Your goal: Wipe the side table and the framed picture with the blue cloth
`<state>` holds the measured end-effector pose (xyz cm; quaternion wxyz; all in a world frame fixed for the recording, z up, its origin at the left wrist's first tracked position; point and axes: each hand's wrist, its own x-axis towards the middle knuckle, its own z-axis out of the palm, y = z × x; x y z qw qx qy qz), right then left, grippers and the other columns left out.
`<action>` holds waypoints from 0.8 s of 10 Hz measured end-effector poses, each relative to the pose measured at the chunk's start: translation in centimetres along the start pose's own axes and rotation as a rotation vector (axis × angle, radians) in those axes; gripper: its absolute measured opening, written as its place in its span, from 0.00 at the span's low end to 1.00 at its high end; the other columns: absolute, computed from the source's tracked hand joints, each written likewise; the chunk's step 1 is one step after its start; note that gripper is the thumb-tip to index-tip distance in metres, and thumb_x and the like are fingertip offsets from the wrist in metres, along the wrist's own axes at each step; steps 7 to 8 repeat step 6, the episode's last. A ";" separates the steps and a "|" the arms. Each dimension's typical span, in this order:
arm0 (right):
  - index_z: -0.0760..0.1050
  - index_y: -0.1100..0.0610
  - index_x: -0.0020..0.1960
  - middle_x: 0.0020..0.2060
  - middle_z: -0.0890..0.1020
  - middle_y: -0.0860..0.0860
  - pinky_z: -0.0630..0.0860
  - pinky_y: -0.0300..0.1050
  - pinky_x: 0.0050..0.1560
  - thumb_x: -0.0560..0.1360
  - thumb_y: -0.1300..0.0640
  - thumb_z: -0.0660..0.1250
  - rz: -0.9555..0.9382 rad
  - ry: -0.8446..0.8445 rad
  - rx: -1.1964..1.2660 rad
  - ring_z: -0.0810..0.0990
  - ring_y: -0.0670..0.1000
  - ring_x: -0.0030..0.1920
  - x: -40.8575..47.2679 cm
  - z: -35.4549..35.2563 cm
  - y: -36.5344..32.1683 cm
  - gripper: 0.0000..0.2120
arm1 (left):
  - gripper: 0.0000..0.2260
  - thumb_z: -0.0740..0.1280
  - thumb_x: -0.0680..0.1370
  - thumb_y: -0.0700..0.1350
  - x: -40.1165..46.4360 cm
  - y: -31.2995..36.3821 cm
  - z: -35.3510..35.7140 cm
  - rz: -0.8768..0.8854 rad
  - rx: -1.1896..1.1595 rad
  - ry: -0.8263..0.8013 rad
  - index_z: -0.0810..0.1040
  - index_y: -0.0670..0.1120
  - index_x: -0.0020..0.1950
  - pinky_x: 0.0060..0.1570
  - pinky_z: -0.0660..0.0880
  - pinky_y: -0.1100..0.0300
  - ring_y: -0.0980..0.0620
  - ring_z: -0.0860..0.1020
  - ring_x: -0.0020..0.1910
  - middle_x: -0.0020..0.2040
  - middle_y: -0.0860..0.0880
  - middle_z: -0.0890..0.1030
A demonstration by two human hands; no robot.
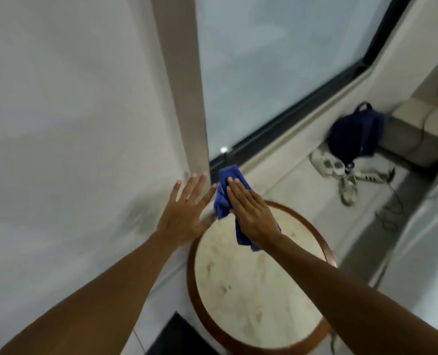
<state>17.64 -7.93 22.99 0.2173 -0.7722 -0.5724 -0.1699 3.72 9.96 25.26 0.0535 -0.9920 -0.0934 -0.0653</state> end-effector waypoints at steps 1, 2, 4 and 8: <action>0.60 0.63 0.77 0.77 0.60 0.57 0.57 0.48 0.76 0.84 0.60 0.52 0.061 -0.149 0.011 0.60 0.55 0.77 -8.1 6.4 2.6 0.22 | 0.35 0.52 0.80 0.66 -0.6 4.4 10.6 0.031 -0.105 -0.100 0.50 0.49 0.82 0.76 0.56 0.36 0.40 0.48 0.81 0.83 0.42 0.49; 0.70 0.63 0.72 0.73 0.68 0.58 0.68 0.50 0.70 0.78 0.61 0.65 0.134 -0.365 0.003 0.70 0.56 0.72 -19.4 16.5 5.4 0.22 | 0.39 0.57 0.79 0.66 -2.7 11.0 25.7 -0.010 -0.248 -0.298 0.43 0.48 0.81 0.78 0.51 0.40 0.42 0.46 0.81 0.83 0.43 0.46; 0.63 0.60 0.77 0.77 0.61 0.54 0.59 0.48 0.73 0.83 0.46 0.54 0.279 -0.503 -0.011 0.61 0.54 0.77 -28.9 26.8 6.8 0.27 | 0.33 0.56 0.80 0.61 -5.8 16.1 40.4 0.049 -0.297 -0.271 0.52 0.51 0.82 0.76 0.53 0.35 0.40 0.54 0.81 0.82 0.42 0.56; 0.55 0.58 0.80 0.79 0.53 0.53 0.59 0.48 0.72 0.84 0.44 0.50 0.305 -0.637 0.061 0.54 0.52 0.79 -27.5 25.8 6.8 0.29 | 0.32 0.58 0.81 0.58 -5.1 16.2 38.2 0.030 -0.231 -0.331 0.51 0.51 0.82 0.76 0.37 0.40 0.42 0.47 0.82 0.83 0.45 0.51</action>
